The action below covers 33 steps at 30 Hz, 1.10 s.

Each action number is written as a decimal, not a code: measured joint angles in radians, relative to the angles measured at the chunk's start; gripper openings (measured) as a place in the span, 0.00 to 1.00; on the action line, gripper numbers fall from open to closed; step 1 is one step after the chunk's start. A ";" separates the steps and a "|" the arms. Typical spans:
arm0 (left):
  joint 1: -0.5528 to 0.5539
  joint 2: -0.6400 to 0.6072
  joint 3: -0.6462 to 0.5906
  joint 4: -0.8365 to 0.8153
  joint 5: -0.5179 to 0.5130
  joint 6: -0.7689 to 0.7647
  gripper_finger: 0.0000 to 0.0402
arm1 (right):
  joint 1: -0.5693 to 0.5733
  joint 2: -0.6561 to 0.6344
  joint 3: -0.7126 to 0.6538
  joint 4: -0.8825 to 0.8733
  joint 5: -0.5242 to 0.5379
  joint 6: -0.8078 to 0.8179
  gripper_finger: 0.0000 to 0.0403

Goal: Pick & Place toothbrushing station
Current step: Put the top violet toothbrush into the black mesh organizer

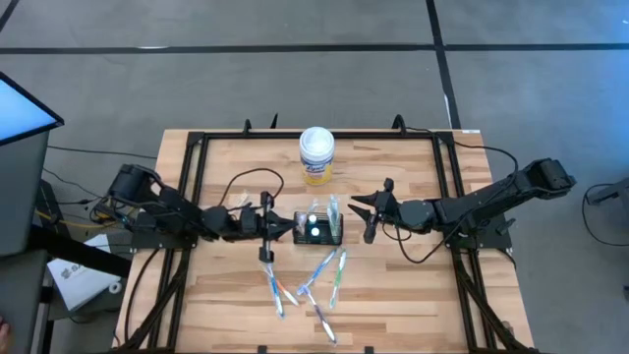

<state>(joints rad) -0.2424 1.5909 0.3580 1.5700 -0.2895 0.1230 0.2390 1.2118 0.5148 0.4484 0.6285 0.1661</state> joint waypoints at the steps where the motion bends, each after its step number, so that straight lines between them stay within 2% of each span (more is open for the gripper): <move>1: 0.000 0.006 0.000 0.000 0.000 0.000 0.00 | 0.000 0.000 0.000 0.000 0.000 0.000 0.27; 19: 0.015 0.088 0.000 0.000 -0.001 0.000 0.00 | 0.000 0.000 0.000 0.000 0.000 0.000 0.27; 33: 0.013 0.097 0.000 -0.019 -0.001 0.000 0.00 | 0.000 0.000 0.000 -0.001 0.000 0.000 0.27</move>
<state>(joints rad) -0.2295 1.6877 0.3576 1.5510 -0.2901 0.1226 0.2390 1.2118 0.5150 0.4479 0.6282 0.1658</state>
